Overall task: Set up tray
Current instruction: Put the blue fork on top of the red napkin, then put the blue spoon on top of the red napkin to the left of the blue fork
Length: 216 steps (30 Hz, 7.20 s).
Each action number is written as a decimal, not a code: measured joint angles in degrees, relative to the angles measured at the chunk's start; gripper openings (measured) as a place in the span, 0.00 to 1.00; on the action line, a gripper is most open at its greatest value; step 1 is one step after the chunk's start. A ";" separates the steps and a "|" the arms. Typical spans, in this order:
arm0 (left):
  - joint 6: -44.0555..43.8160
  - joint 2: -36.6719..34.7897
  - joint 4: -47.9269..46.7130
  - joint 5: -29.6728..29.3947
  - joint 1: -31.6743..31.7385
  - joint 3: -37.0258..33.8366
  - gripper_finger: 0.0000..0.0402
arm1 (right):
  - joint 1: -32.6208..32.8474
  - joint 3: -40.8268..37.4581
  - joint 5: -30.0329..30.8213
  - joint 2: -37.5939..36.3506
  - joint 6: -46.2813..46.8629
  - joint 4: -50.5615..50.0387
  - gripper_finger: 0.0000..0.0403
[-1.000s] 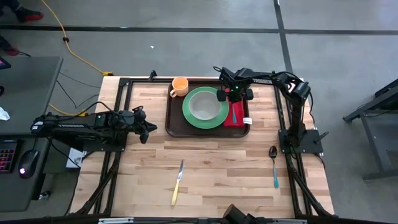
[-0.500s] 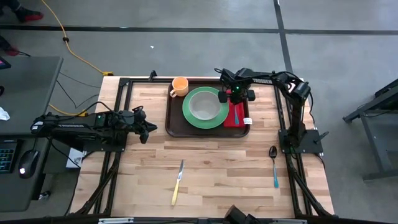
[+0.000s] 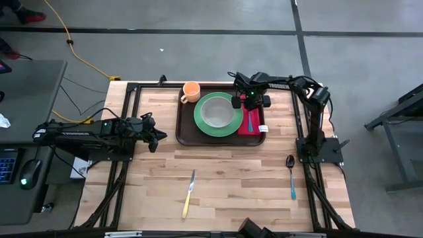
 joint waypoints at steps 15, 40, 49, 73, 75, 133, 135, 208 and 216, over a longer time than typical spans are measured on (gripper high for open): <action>0.52 0.00 -0.12 0.00 -0.02 0.00 0.19 | 0.00 0.00 -0.49 0.00 -0.18 -0.02 0.00; 0.68 0.00 -0.17 0.00 0.00 0.00 0.19 | 0.02 -0.02 -0.57 -1.35 0.48 -0.18 0.25; 0.68 0.00 -0.17 0.00 -0.02 0.00 0.19 | 0.27 -0.04 -3.68 -10.05 0.52 -2.81 0.23; 1.95 0.00 -0.11 0.15 -0.02 0.00 0.19 | 17.38 -0.02 4.06 -34.64 9.55 -14.41 0.21; 3.39 0.00 -0.04 0.15 -0.02 0.00 0.19 | 19.02 -0.02 4.07 -34.71 9.55 -15.38 0.21; 11.91 0.00 16.04 9.62 -0.04 -0.02 0.19 | 58.54 -0.02 -4.81 -43.56 44.62 -35.20 0.21; 11.91 0.01 16.04 9.60 -0.04 -0.02 0.19 | 59.54 -0.02 -4.88 -43.56 47.66 -35.19 0.21; 8.96 0.11 14.33 9.44 -0.04 -0.02 0.19 | 70.00 -34.55 -13.35 -30.10 65.53 -8.59 0.21; 8.50 0.11 14.34 9.84 -0.04 -0.02 0.19 | 72.58 -32.47 -12.57 -30.56 66.53 -12.24 0.21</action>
